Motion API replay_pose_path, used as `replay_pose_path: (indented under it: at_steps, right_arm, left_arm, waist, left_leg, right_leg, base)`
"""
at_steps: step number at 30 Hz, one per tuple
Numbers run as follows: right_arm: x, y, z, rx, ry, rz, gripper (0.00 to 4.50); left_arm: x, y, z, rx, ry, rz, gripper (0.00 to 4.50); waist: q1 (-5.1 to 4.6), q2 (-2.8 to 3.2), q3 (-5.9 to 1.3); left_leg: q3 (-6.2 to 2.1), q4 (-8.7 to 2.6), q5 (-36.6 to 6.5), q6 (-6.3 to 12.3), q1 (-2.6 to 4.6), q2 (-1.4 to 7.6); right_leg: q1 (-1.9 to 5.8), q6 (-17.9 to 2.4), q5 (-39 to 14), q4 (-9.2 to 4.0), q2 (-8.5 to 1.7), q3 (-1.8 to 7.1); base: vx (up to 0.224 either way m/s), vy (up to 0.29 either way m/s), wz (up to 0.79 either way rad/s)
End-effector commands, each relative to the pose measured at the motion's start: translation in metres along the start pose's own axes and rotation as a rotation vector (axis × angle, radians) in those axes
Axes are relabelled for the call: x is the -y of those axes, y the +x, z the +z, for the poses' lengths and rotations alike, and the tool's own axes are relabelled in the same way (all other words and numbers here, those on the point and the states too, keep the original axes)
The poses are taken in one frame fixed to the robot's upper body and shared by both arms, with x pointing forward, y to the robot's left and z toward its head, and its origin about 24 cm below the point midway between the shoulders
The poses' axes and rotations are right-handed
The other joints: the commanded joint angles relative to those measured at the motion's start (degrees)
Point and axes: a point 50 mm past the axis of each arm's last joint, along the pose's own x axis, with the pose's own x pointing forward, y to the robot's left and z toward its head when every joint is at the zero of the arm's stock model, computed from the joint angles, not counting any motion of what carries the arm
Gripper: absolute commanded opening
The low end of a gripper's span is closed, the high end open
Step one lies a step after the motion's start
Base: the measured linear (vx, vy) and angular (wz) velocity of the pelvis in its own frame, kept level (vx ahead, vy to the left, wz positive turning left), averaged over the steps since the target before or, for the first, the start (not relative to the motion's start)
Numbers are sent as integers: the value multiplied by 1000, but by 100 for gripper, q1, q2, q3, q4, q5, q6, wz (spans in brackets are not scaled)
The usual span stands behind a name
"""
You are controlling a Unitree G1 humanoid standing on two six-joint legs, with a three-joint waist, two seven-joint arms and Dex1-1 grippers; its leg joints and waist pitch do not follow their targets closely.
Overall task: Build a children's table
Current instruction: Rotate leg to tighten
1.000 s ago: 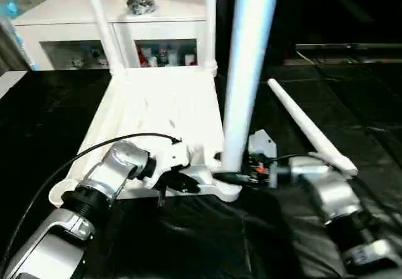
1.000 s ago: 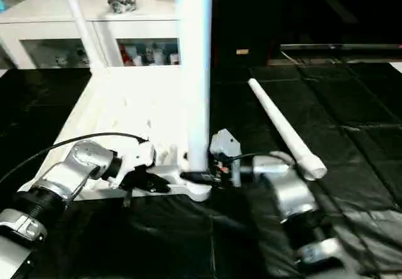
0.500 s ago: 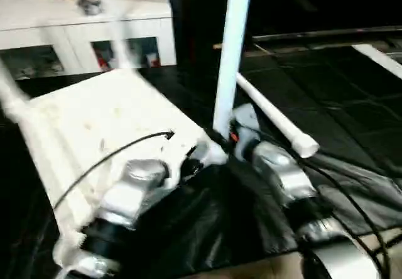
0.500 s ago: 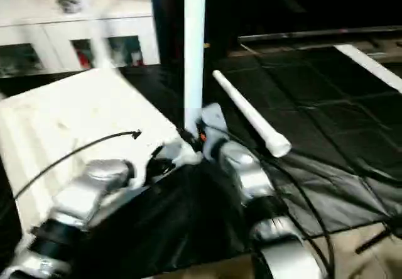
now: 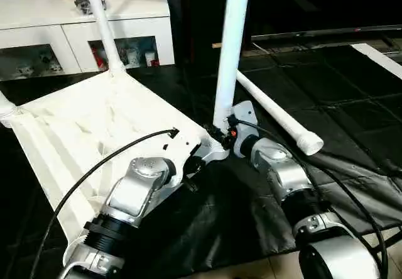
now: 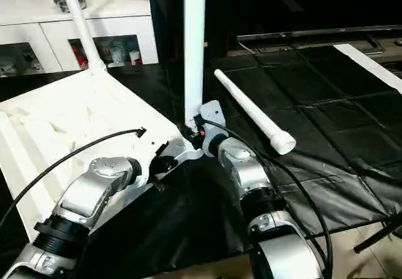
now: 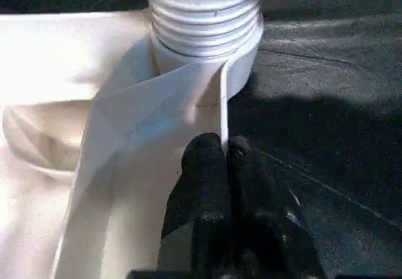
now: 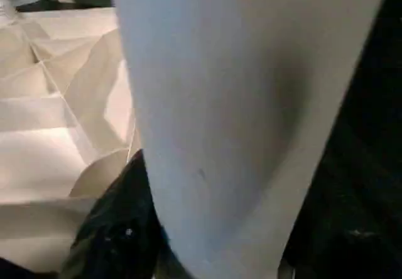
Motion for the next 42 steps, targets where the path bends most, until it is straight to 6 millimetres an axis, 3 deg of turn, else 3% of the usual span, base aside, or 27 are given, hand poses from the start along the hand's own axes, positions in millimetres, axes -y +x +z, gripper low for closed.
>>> replay_pose_path:
  at_steps: [1,3,4,6,8,10,12,14,17,20,21,27,32,42]
  right_arm:
    - [-8,-6,-36,-129,73,54,288]
    - [-4,-10,-33,-94,88,76,313]
    - [-3,-13,-32,-76,96,87,321]
    - [-2,-17,-30,-45,107,110,332]
    - [0,-21,-29,-34,105,124,359]
    - [1,-27,-27,-6,88,164,377]
    - [2,-29,-26,0,83,177,396]
    - [9,-45,-22,29,44,252,411]
    - [15,-57,-17,46,16,303,440]
    - [22,-71,-11,54,-24,356,446]
    - [23,-74,-10,52,-32,367,446]
    - [28,-92,-4,8,-82,487,446]
    - [34,-98,3,-33,-173,524,446]
    - [13,-95,0,-116,-219,719,446]
  left_arm:
    - [-9,-4,14,38,85,0,0]
    - [-13,-5,11,25,99,-22,0]
    - [-15,-6,11,19,113,-31,0]
    - [-18,-7,11,16,124,-43,0]
    - [-19,-7,11,15,132,-57,0]
    - [-21,-7,10,13,139,-72,0]
    - [-21,-7,9,13,141,-77,0]
    - [-21,-9,6,7,170,-147,0]
    - [-21,-11,2,3,192,-210,0]
    - [-22,-15,-3,-18,228,-287,0]
    - [-22,-15,-3,-19,243,-305,0]
    - [-23,-21,-8,-42,305,-425,0]
    - [-21,-26,-12,-70,364,-540,0]
    - [-7,-29,-12,-87,437,-702,0]
  waist:
    - [47,13,-188]
    - [56,56,-185]
    - [84,38,-196]
    - [122,43,-223]
    - [201,26,-253]
    - [289,33,-289]
    - [326,26,-287]
    - [387,35,-309]
    - [479,27,-340]
    - [543,24,-362]
    - [554,48,-352]
    - [672,36,-334]
    - [762,19,-333]
    - [865,-50,-328]
  left_leg:
    - [-90,-463,-3318,50,25,163]
    - [-85,-479,-3190,56,-13,170]
    - [-52,-462,-3129,102,19,160]
    - [-38,-456,-2865,136,-10,168]
    - [-18,-451,-2421,214,-55,182]
    - [37,-417,-1881,328,-62,205]
    - [68,-403,-1799,363,-68,202]
    - [80,-387,-1595,380,-73,207]
    - [103,-318,-1038,573,-96,190]
    - [125,-288,-858,662,-64,196]
    - [132,-291,-849,692,-65,212]
    - [167,-301,-1246,532,8,244]
    - [191,-291,-1200,430,-6,248]
    - [195,-275,-1203,378,1,259]
  right_leg:
    - [116,-710,-3128,-489,-334,208]
    - [148,-803,-2883,-453,-331,222]
    - [133,-800,-2867,-482,-329,236]
    - [167,-914,-2607,-433,-334,255]
    - [221,-986,-2264,-384,-333,272]
    - [212,-1223,-1608,-317,-314,292]
    - [214,-1256,-1637,-302,-302,292]
    - [234,-1253,-1520,-276,-312,305]
    - [263,-1456,-721,-166,-281,314]
    - [276,-1515,-534,-130,-285,316]
    - [268,-1551,-483,-120,-280,318]
    - [222,-1474,-1008,-160,-280,336]
    - [219,-1386,-1188,-152,-282,345]
    - [195,-1294,-1469,-134,-294,368]
  base:
    - [0,0,0]
    - [0,0,0]
    - [0,0,0]
    - [0,0,0]
    - [0,0,0]
    - [0,0,0]
    - [0,0,0]
    - [0,0,0]
    - [17,-4,1]
    - [0,0,0]
    - [0,0,0]
    - [0,0,0]
    - [0,0,0]
    - [0,0,0]
